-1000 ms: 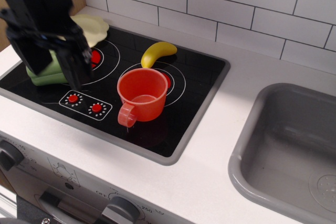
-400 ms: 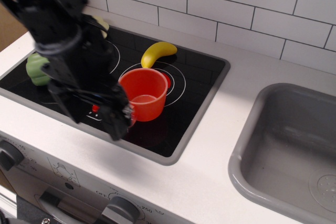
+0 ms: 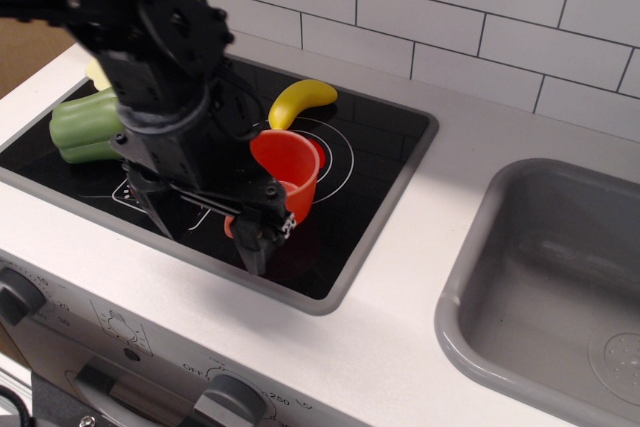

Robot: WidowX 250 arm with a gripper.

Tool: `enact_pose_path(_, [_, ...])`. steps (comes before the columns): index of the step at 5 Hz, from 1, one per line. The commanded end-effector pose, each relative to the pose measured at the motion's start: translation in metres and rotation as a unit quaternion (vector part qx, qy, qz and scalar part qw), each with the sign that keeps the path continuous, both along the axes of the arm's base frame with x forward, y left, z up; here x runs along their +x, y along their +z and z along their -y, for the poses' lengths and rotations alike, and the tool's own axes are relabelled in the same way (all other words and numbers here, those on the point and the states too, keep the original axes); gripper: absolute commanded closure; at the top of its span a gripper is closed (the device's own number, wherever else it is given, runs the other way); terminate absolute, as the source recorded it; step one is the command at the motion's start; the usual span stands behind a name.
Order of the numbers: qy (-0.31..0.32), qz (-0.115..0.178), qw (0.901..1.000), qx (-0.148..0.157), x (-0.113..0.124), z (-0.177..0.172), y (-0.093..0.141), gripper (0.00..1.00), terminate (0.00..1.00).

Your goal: Put cup on plate

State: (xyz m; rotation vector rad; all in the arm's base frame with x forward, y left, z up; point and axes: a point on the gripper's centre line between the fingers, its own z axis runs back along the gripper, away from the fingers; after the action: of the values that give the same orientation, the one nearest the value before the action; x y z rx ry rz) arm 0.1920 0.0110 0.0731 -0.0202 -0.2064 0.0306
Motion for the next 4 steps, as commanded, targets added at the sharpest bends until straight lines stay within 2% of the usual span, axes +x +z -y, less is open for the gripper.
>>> enact_pose_path(1, [-0.006, 0.013, 0.9998, 0.009, 0.0208, -0.0057, 0.0035, 0.0, 0.0])
enact_pose_path(2, [-0.024, -0.002, 0.9997, 0.005, 0.021, -0.0006, -0.0028, 0.0, 0.0])
enact_pose_path(3, [-0.024, -0.004, 0.9997, 0.006, 0.0234, -0.0006, -0.0031, 1.0, 0.0])
enact_pose_path(4, [-0.01, 0.012, 0.9998, 0.012, 0.0249, -0.0019, -0.0005, 1.0, 0.0])
